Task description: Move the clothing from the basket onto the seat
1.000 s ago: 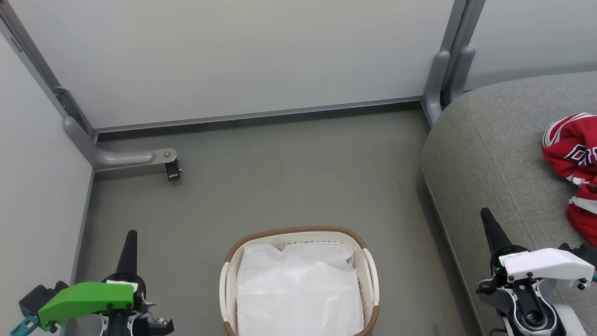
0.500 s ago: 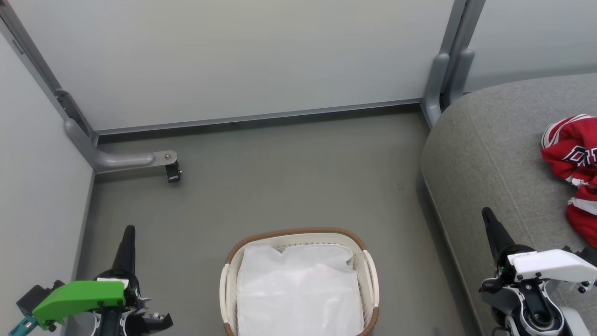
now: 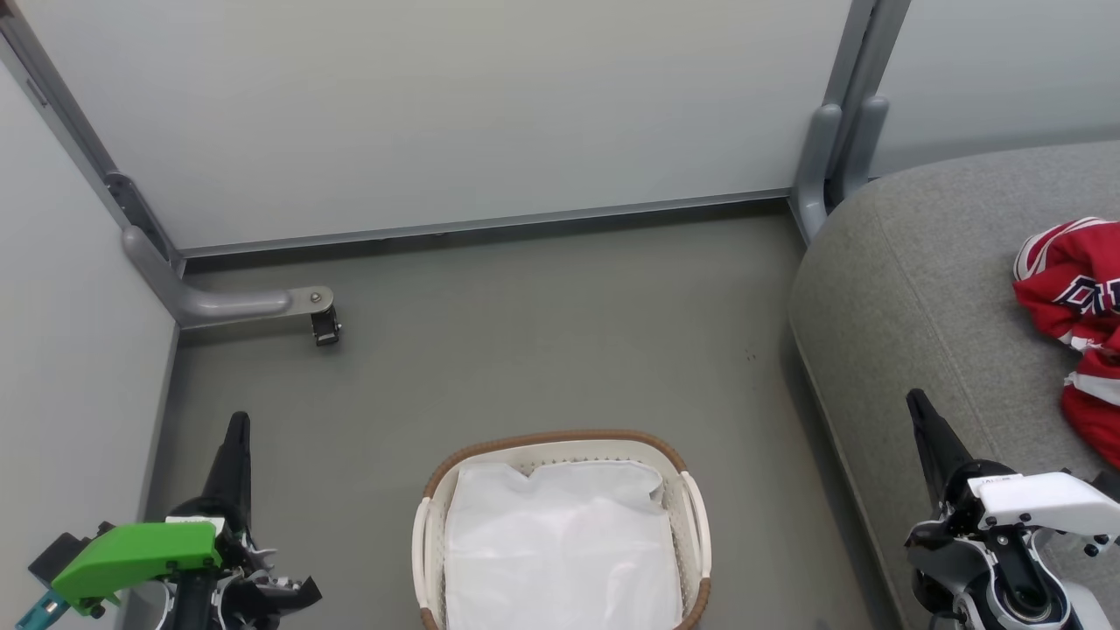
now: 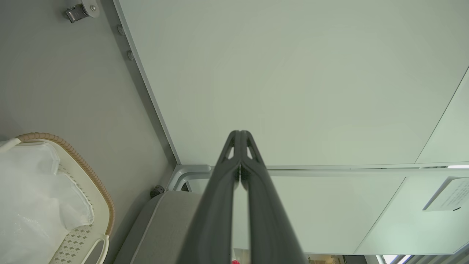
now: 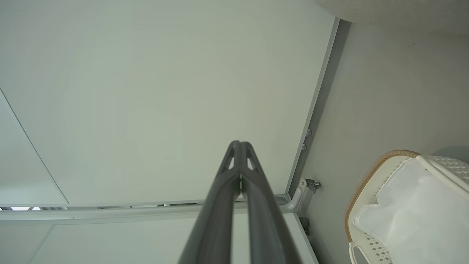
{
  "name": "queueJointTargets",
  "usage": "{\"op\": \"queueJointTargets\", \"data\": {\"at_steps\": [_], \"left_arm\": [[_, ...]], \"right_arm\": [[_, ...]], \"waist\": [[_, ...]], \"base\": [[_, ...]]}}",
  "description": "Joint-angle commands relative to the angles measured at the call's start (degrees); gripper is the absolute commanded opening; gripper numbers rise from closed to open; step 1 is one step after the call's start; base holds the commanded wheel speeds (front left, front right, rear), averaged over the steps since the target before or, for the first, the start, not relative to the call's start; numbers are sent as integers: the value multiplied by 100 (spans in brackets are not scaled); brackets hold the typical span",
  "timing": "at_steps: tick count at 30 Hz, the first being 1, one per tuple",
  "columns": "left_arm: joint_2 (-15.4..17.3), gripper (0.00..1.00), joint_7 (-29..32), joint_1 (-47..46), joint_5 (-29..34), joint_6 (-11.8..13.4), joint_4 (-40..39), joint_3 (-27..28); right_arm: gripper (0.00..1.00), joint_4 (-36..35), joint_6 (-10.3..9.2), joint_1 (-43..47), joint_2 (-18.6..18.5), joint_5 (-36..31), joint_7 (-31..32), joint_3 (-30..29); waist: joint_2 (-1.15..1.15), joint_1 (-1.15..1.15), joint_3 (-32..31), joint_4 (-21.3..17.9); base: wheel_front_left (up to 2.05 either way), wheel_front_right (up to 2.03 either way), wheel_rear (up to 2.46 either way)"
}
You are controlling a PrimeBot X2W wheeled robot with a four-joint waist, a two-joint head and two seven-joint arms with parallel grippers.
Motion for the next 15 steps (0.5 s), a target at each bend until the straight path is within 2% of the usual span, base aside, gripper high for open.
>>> {"op": "queueJointTargets", "data": {"at_steps": [1, 15], "left_arm": [[36, 0, 43, -108, -129, -49, -31, 39], [36, 0, 74, -98, -243, -57, -32, 48]], "right_arm": [[0, -36, -2, 50, -36, 130, 42, -24], [0, -49, -2, 67, -37, 253, 71, -35]], "waist": [[0, 0, -4, 0], [0, 0, -15, -1]], "base": [[0, 0, 0], [0, 0, 0]]}}
